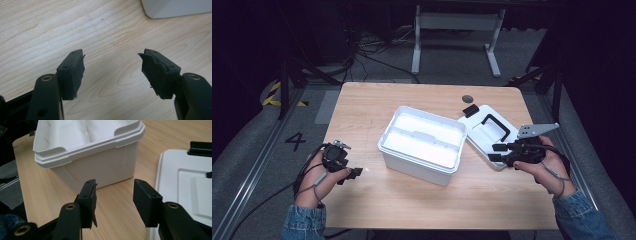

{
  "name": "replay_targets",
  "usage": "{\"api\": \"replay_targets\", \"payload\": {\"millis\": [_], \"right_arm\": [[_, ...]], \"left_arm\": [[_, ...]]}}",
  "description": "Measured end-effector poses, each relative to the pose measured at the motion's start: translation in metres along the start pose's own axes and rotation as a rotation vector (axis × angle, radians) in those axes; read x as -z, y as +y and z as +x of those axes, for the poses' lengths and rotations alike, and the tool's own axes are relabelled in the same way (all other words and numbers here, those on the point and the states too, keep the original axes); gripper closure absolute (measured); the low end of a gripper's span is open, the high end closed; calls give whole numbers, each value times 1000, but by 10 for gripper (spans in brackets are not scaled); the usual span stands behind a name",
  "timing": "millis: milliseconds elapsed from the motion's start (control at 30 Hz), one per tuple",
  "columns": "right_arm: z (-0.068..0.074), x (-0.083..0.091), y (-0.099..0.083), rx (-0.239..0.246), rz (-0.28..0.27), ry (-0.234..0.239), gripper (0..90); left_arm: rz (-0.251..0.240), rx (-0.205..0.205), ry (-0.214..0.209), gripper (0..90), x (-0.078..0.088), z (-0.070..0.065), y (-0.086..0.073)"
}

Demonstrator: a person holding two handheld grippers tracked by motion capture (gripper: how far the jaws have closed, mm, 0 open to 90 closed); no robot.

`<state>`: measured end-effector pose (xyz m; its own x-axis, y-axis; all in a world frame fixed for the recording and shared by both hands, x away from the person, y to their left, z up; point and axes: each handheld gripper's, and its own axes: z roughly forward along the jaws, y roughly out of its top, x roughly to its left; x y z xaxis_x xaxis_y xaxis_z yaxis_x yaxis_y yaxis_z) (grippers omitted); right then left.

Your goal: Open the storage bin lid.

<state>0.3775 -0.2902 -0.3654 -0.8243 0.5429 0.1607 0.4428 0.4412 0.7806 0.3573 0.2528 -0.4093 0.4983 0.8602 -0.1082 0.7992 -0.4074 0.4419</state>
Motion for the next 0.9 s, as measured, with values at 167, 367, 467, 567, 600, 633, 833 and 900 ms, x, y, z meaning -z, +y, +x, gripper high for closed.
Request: {"api": "replay_targets", "payload": {"millis": [167,367,467,567,600,633,833,900], "right_arm": [[6,-4,-7,-9,6,16,548],[15,-11,-14,7,30,20,550],[20,-15,-17,15,37,31,547],[25,-21,-22,26,44,41,548],[26,-22,-23,25,46,41,548],[26,-24,-25,24,49,45,548],[25,-36,-38,8,70,67,547],[25,-40,-41,6,77,71,548]], "left_arm": [[7,-4,-5,352,-2,-2,1],[11,-11,1,349,-2,-1,1],[12,-10,0,349,-2,-2,1],[16,-16,1,349,-3,-2,1],[15,-15,1,349,-3,-2,1],[16,-18,1,349,-3,-2,1],[20,-13,4,345,-5,-2,1],[23,-15,5,345,-5,-2,2]]}}
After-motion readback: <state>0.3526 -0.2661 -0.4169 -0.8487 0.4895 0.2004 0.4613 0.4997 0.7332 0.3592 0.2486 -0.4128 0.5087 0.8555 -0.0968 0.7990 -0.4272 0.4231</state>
